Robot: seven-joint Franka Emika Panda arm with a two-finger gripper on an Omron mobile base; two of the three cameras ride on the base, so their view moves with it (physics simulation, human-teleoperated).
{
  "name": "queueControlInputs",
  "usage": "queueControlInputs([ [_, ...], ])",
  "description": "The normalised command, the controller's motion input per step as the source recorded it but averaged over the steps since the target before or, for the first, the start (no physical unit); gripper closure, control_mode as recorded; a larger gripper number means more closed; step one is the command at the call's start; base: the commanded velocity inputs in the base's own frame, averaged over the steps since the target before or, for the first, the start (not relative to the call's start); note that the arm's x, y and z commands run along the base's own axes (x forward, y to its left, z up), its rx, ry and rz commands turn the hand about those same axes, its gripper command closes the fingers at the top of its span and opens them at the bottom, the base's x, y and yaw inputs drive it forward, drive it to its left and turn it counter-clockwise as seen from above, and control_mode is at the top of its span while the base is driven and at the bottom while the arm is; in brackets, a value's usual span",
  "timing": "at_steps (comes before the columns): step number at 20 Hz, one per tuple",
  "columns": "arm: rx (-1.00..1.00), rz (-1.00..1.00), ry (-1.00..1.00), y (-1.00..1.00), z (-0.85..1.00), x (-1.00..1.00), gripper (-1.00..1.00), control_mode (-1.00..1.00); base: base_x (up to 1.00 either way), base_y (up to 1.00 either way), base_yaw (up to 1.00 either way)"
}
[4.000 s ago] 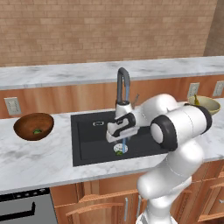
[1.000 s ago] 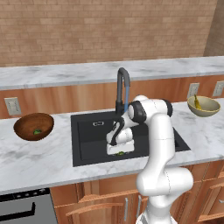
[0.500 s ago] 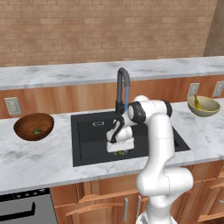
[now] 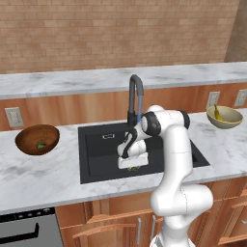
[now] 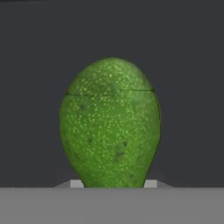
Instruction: Pick the avocados from the sink and place them in one bowl. Place the banana in the other bowl. Then turn off the sink faucet.
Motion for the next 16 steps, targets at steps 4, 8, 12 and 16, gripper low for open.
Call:
queueControlInputs([
  [4,0.0,-0.02,0.0,-0.26,-0.01,-0.05,1.0,-1.0,0.0,0.0,0.0],
  [8,0.09,-0.05,-0.01,-0.33,0.29,0.0,1.0,-1.0,0.0,0.0,0.0],
  [12,0.1,-0.11,-0.09,-0.07,0.58,-0.03,1.0,-1.0,0.0,0.0,0.0],
  [16,0.03,-0.11,-0.16,0.07,0.58,-0.22,1.0,-1.0,0.0,0.0,0.0],
])
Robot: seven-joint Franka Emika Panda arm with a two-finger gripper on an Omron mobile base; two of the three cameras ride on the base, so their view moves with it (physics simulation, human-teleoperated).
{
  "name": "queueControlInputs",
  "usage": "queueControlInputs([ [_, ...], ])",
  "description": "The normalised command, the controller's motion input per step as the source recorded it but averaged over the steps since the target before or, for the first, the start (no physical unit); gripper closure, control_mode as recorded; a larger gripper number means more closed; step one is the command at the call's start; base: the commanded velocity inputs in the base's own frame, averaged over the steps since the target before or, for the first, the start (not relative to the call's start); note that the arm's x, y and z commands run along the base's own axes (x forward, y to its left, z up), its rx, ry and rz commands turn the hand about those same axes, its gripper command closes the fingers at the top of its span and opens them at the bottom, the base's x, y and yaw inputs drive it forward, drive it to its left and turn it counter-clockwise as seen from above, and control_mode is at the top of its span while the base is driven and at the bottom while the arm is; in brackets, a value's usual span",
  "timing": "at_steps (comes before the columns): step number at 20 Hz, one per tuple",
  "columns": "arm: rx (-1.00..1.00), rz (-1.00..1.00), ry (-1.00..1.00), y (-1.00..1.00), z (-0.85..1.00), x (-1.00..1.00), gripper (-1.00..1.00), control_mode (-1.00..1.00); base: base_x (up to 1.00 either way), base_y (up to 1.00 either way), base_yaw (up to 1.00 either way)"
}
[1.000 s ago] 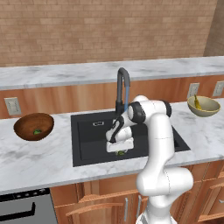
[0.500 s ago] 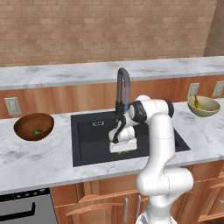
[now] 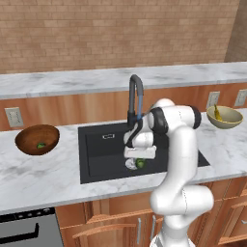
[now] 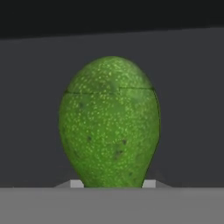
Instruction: Pick the avocados from the sink and place them in one bowl. Place the banana in the other bowl. Then turn off the sink faucet.
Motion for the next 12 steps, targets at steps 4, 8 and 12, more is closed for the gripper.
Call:
queueControlInputs([
  [4,0.0,-0.07,-0.24,0.29,0.59,-0.33,1.0,-1.0,0.0,0.0,0.0],
  [8,0.0,-0.09,-0.28,0.47,0.72,-0.25,1.0,-1.0,0.0,0.0,0.0],
  [12,0.0,-0.13,-0.25,0.41,0.84,-0.12,1.0,-1.0,0.0,0.0,0.0],
])
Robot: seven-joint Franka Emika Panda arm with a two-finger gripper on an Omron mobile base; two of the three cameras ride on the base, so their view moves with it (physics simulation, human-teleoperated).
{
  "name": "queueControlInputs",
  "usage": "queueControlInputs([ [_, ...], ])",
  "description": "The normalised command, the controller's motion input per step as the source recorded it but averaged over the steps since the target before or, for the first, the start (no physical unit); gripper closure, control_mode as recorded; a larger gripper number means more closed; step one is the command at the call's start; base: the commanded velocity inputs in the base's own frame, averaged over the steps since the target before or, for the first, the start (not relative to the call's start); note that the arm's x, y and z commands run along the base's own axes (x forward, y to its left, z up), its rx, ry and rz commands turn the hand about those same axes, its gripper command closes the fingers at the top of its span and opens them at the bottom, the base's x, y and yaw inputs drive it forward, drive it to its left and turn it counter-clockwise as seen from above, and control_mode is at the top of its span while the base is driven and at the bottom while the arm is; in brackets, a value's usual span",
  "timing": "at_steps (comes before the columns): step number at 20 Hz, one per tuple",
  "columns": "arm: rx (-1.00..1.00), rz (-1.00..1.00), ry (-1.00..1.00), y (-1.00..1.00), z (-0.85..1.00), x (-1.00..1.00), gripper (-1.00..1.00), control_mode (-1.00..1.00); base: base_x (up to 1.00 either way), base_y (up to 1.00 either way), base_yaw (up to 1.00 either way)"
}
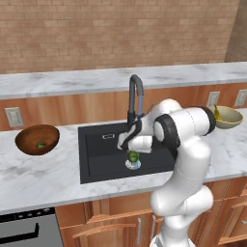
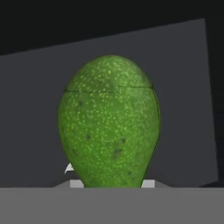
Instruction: Pick the avocados from the sink and place them in one bowl. Place the banana in the other bowl. Then turn off the sink faucet.
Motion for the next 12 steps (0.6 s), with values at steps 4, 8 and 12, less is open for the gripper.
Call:
queueControlInputs([
  [4,0.0,-0.15,-0.14,0.23,0.79,-0.16,1.0,-1.0,0.0,0.0,0.0],
  [8,0.0,-0.15,-0.02,0.04,0.72,-0.15,1.0,-1.0,0.0,0.0,0.0],
  [12,0.01,-0.16,0.0,0.25,0.7,-0.15,1.0,-1.0,0.0,0.0,0.0],
])
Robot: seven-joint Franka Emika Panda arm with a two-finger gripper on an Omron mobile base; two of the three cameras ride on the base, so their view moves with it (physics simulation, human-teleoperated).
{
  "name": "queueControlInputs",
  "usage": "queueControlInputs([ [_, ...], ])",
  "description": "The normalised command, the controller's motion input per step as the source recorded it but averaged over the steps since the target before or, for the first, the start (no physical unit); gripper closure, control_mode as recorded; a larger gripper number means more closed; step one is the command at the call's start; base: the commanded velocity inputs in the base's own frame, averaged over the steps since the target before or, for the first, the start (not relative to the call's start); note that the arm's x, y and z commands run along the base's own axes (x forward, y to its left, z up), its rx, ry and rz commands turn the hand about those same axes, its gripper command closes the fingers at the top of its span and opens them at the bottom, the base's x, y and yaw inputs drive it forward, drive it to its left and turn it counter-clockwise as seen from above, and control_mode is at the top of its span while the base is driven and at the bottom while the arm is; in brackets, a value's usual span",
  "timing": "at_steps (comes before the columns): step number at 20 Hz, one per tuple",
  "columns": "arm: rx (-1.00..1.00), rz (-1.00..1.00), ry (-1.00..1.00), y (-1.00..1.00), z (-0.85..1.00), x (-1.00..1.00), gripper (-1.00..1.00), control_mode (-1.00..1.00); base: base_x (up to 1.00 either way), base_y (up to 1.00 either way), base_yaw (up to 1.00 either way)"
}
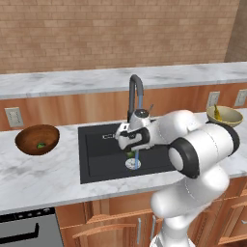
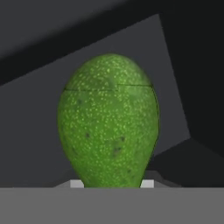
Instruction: Pick the avocados from the sink and place them in one bowl. Place the banana in the other bowl. Then turn off the sink faucet.
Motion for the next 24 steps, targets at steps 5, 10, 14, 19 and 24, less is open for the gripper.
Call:
queueControlInputs([
  [5,0.02,-0.13,0.02,0.44,0.64,-0.15,1.0,-1.0,0.0,0.0,0.0],
  [10,0.04,-0.11,0.05,0.35,0.57,-0.05,1.0,-1.0,0.0,0.0,0.0],
  [14,0.06,-0.09,0.09,0.17,0.51,0.0,1.0,-1.0,0.0,0.0,0.0],
  [19,0.06,-0.05,0.15,0.34,0.26,0.0,1.0,-1.0,0.0,0.0,0.0],
  [24,0.05,-0.01,0.13,0.42,0.03,0.0,1.0,-1.0,0.0,0.0,0.0],
])
